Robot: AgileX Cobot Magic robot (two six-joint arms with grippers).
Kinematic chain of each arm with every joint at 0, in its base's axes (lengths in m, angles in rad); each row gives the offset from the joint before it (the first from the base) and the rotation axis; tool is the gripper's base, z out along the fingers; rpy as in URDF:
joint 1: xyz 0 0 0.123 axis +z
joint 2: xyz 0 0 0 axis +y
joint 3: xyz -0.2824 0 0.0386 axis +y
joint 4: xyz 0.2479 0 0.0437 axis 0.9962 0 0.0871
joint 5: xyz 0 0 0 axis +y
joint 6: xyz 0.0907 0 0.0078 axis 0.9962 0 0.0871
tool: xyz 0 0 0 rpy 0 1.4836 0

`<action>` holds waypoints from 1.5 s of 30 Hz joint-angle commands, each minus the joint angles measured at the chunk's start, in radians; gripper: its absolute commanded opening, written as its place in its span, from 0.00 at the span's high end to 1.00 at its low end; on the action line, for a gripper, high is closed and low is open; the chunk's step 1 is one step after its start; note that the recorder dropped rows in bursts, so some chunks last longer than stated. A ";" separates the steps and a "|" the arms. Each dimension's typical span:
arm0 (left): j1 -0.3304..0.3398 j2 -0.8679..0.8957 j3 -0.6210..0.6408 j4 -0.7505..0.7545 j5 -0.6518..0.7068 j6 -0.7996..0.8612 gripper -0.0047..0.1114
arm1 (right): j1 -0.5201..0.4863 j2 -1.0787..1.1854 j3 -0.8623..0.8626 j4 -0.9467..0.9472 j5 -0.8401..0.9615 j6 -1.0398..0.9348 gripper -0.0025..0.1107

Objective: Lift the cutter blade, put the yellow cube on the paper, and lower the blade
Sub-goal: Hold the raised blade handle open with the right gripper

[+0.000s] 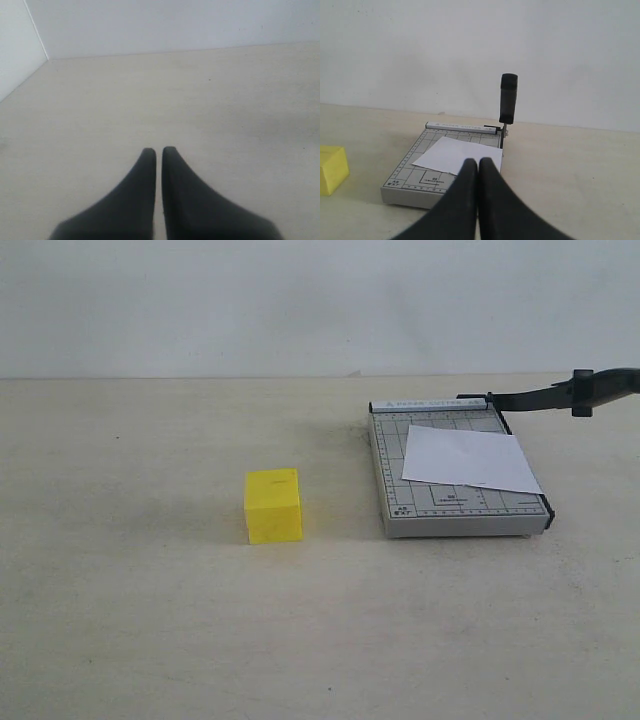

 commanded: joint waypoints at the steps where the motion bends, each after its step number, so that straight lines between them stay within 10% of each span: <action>1: 0.002 -0.001 -0.003 0.017 -0.061 -0.018 0.92 | 0.002 -0.008 0.005 0.002 -0.011 0.000 0.98; 8: 0.002 -0.001 -0.003 -0.497 -0.405 -0.222 0.92 | 0.002 -0.008 0.005 0.002 -0.011 0.000 0.98; 21: 0.002 -0.001 -0.003 -0.515 -0.448 -0.222 0.92 | 0.002 -0.008 0.005 0.002 -0.011 0.000 0.98; 25: 0.002 -0.001 -0.044 -0.462 -0.270 -0.179 0.92 | 0.002 -0.008 0.005 0.002 -0.011 0.000 0.98; 36: 0.002 0.040 -0.209 -0.681 -0.038 0.177 0.92 | 0.002 -0.008 0.005 0.002 -0.011 0.000 0.98; 45: 0.002 0.377 -0.366 -1.325 0.282 0.972 0.84 | 0.002 -0.008 0.005 0.002 -0.011 0.000 0.98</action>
